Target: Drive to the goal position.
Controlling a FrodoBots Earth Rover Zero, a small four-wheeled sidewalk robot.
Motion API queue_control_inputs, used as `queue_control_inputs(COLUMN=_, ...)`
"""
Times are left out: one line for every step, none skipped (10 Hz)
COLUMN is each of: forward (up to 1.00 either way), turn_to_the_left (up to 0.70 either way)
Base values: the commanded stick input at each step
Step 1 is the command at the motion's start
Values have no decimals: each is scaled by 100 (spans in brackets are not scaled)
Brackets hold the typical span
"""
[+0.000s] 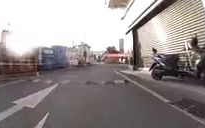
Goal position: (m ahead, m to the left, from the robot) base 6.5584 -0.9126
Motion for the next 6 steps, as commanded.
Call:
queue_control_inputs(forward=70, turn_to_the_left=0)
queue_control_inputs(forward=70, turn_to_the_left=0)
queue_control_inputs(forward=70, turn_to_the_left=0)
queue_control_inputs(forward=70, turn_to_the_left=0)
queue_control_inputs(forward=70, turn_to_the_left=0)
queue_control_inputs(forward=70, turn_to_the_left=0)
